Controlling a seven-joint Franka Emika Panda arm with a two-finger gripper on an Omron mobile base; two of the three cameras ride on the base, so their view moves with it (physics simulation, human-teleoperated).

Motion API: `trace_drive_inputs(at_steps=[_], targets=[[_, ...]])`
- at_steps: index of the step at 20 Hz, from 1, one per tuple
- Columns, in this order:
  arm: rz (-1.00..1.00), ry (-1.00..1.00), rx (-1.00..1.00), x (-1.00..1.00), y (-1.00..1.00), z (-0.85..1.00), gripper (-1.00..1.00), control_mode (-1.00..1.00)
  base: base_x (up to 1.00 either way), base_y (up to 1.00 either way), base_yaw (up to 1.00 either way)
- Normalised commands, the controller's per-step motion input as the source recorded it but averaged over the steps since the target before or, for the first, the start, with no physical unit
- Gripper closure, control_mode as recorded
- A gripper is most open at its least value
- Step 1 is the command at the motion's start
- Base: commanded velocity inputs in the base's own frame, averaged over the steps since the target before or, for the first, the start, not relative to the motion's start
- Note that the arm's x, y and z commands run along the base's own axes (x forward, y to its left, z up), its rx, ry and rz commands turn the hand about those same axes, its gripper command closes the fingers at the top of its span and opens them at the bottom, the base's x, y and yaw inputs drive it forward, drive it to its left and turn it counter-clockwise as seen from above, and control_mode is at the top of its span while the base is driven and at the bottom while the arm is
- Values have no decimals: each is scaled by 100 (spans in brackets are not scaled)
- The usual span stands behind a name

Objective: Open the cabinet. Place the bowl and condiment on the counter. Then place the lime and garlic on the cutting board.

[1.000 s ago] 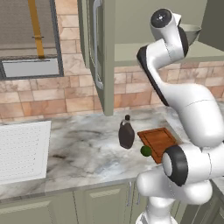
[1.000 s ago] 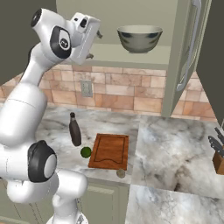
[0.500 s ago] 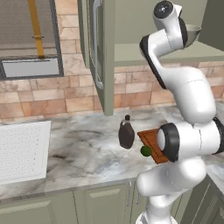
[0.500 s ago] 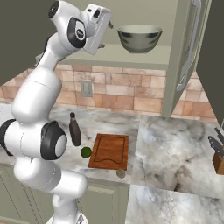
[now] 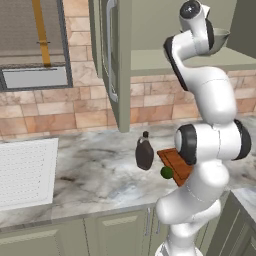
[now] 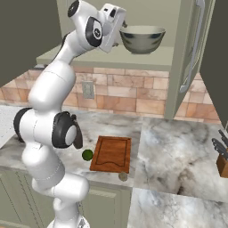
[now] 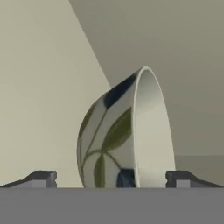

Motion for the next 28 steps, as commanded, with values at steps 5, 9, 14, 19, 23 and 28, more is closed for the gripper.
trace_drive_inputs(at_steps=[5, 9, 14, 19, 23, 28], targets=[[2, 3, 0, 54, -34, -17, -100, -100, 0, 0, 0], [2, 0, 0, 14, -27, -18, 100, -100, 0, 0, 0], [4, 0, 0, -30, -13, -17, 100, -100, 0, 0, 0], [2, -2, 0, -100, 13, -5, 100, -100, 0, 0, 0], [2, 0, 0, -100, 22, -5, 100, -100, 0, 0, 0], [3, 0, 0, -100, 18, 0, 100, -100, 0, 0, 0]])
